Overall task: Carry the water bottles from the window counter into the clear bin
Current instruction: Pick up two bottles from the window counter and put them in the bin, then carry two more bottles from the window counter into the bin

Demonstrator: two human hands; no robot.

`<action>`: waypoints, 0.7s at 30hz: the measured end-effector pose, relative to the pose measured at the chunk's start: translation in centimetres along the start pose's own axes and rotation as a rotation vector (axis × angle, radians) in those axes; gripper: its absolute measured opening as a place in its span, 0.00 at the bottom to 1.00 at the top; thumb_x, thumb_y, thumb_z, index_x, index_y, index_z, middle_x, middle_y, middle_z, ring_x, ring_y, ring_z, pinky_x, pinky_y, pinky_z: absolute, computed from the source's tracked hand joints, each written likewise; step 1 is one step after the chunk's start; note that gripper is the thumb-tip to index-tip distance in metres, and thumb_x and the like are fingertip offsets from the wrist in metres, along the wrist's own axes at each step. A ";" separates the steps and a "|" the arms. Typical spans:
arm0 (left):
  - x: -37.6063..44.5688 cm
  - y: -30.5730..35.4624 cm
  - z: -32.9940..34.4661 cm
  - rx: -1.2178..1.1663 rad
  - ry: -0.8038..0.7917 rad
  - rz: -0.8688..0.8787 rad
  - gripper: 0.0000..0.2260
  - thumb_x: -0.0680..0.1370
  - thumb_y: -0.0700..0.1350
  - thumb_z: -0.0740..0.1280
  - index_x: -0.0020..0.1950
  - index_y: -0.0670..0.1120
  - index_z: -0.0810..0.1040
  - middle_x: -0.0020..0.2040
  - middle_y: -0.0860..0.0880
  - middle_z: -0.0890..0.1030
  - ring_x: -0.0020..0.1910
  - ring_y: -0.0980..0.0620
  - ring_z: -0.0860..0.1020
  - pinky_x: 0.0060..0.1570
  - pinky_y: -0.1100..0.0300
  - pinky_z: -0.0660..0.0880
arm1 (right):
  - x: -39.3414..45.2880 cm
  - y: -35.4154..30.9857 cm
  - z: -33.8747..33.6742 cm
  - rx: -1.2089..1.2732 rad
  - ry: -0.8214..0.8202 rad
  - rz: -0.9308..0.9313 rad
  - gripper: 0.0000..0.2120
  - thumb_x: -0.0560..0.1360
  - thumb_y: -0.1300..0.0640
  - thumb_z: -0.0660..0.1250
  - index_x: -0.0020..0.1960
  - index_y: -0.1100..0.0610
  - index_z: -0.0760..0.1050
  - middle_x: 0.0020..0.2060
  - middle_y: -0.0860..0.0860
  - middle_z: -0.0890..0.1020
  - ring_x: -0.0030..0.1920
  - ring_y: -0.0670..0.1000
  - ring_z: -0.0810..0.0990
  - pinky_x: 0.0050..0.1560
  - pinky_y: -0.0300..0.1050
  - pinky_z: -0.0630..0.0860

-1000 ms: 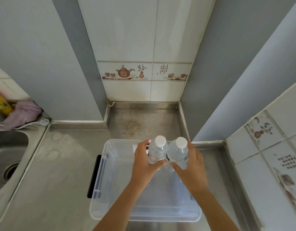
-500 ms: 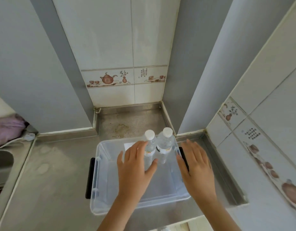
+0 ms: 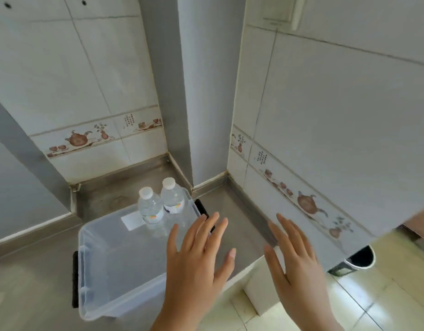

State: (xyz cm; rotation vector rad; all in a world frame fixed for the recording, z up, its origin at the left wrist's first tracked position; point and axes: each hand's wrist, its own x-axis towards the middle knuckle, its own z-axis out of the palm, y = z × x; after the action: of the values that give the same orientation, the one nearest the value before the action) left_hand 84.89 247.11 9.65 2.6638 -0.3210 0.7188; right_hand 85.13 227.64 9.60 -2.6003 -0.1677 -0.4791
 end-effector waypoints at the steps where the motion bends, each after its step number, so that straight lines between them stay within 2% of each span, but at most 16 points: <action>1: -0.2 1.6 0.5 -0.019 -0.013 0.034 0.22 0.78 0.59 0.60 0.68 0.52 0.76 0.68 0.53 0.78 0.67 0.52 0.76 0.67 0.40 0.64 | -1.0 1.0 -1.1 -0.012 0.010 0.022 0.23 0.79 0.45 0.54 0.71 0.50 0.68 0.73 0.47 0.67 0.73 0.50 0.62 0.67 0.58 0.66; 4: -0.7 6.8 2.1 -0.077 -0.072 0.128 0.21 0.78 0.60 0.60 0.69 0.53 0.74 0.69 0.54 0.78 0.67 0.52 0.76 0.67 0.39 0.64 | -4.3 4.4 -4.5 -0.040 0.054 0.093 0.23 0.79 0.44 0.53 0.72 0.49 0.67 0.73 0.47 0.67 0.74 0.50 0.61 0.67 0.60 0.67; 8: -1.9 14.7 3.8 -0.128 -0.170 0.205 0.22 0.81 0.62 0.53 0.69 0.55 0.72 0.69 0.54 0.77 0.67 0.52 0.76 0.69 0.41 0.64 | -9.5 9.4 -9.5 -0.080 0.123 0.196 0.24 0.78 0.43 0.53 0.71 0.51 0.68 0.72 0.48 0.68 0.74 0.51 0.62 0.65 0.63 0.69; 13: -5.1 24.2 5.8 -0.197 -0.241 0.313 0.22 0.77 0.61 0.60 0.68 0.54 0.74 0.69 0.53 0.77 0.68 0.53 0.72 0.67 0.41 0.67 | -16.6 14.7 -15.8 -0.152 0.210 0.343 0.25 0.77 0.41 0.52 0.69 0.50 0.70 0.73 0.46 0.67 0.74 0.49 0.60 0.67 0.60 0.66; 16: -6.9 29.2 6.6 -0.246 -0.272 0.378 0.22 0.77 0.59 0.60 0.69 0.53 0.75 0.70 0.53 0.76 0.71 0.53 0.68 0.69 0.45 0.60 | -20.9 17.1 -19.1 -0.204 0.242 0.433 0.24 0.77 0.41 0.53 0.69 0.50 0.70 0.72 0.48 0.68 0.74 0.50 0.61 0.67 0.61 0.67; 21: -8.0 37.1 7.2 -0.327 -0.306 0.490 0.23 0.78 0.58 0.59 0.70 0.53 0.74 0.71 0.52 0.76 0.72 0.53 0.67 0.69 0.44 0.59 | -27.0 20.5 -23.8 -0.285 0.303 0.569 0.25 0.77 0.40 0.53 0.69 0.50 0.70 0.73 0.47 0.67 0.74 0.50 0.60 0.67 0.57 0.66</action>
State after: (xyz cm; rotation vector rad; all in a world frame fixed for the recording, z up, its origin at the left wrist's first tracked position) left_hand 69.88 211.55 10.21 2.3852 -1.0995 0.3388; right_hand 56.86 197.33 10.25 -2.6332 0.7696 -0.7068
